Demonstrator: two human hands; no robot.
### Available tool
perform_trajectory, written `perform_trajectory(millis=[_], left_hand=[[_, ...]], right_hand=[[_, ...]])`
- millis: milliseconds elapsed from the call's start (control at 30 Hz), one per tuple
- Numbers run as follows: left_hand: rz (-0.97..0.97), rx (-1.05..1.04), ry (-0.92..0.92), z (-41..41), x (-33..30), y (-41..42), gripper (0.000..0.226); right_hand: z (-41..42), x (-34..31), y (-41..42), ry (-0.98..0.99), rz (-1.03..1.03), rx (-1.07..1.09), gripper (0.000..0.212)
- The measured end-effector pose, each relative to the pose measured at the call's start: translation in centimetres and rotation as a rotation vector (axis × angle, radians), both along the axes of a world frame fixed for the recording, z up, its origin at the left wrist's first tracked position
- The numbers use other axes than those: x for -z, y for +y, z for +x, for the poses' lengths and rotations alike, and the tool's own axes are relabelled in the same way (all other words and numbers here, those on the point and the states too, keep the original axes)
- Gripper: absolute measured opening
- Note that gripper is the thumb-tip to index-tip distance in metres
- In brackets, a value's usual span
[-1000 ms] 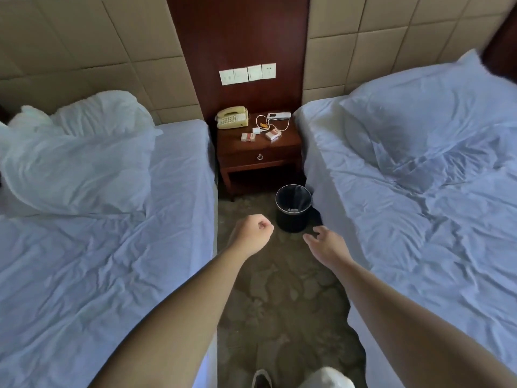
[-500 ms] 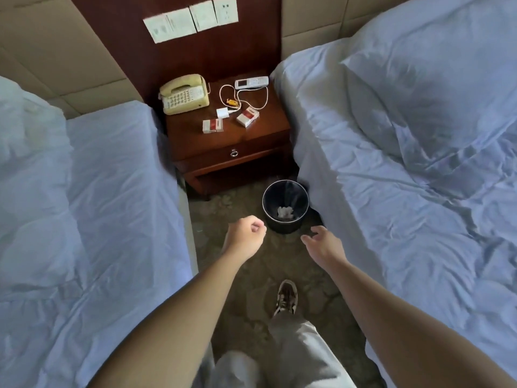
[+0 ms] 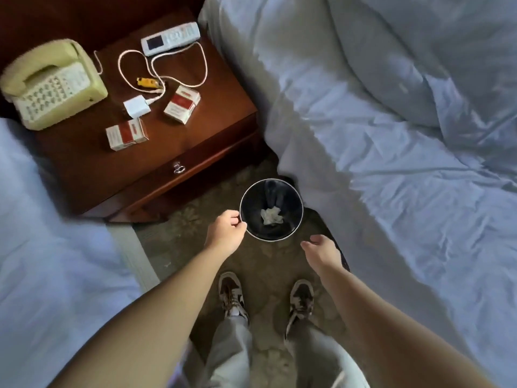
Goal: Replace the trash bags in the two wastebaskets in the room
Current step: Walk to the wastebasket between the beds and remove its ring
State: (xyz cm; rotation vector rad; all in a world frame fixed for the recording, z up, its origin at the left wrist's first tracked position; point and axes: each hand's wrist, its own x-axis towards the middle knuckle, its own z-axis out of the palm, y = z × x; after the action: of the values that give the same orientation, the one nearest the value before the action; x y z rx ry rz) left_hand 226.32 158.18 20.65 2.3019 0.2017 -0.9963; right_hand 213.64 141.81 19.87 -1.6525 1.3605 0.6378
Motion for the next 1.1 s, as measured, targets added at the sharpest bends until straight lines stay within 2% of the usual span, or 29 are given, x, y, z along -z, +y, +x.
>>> perform_trajectory(millis=[233,367,433,567,867,1100], left_hand=[[0.056,0.035,0.045,6.8,17.0,-2.0,0.050],[0.095,0.069,0.123,8.8,23.6,-3.6,0.056],[0.088,0.062,0.144,9.2,25.9,-4.1,0.052],[0.154,0.078,0.068,9.0,27.8,-4.2,0.041],[0.319,0.178,-0.080,8.7,24.1,-4.5,0.034],[0.367,0.203,-0.164,6.8,24.9,-3.0,0.029]], right_hand=[[4.4,16.2,-1.2,0.114,-0.003,0.020,0.045],[7.0,23.4,-2.5,0.125,-0.042,0.131,0.044],[7.5,25.6,-2.8,0.137,-0.080,0.153,0.043],[6.9,26.5,-3.3,0.167,-0.191,0.094,0.035],[6.4,22.6,-3.3,0.153,-0.155,0.114,0.034],[6.2,23.0,-2.9,0.171,-0.268,0.039,0.029]])
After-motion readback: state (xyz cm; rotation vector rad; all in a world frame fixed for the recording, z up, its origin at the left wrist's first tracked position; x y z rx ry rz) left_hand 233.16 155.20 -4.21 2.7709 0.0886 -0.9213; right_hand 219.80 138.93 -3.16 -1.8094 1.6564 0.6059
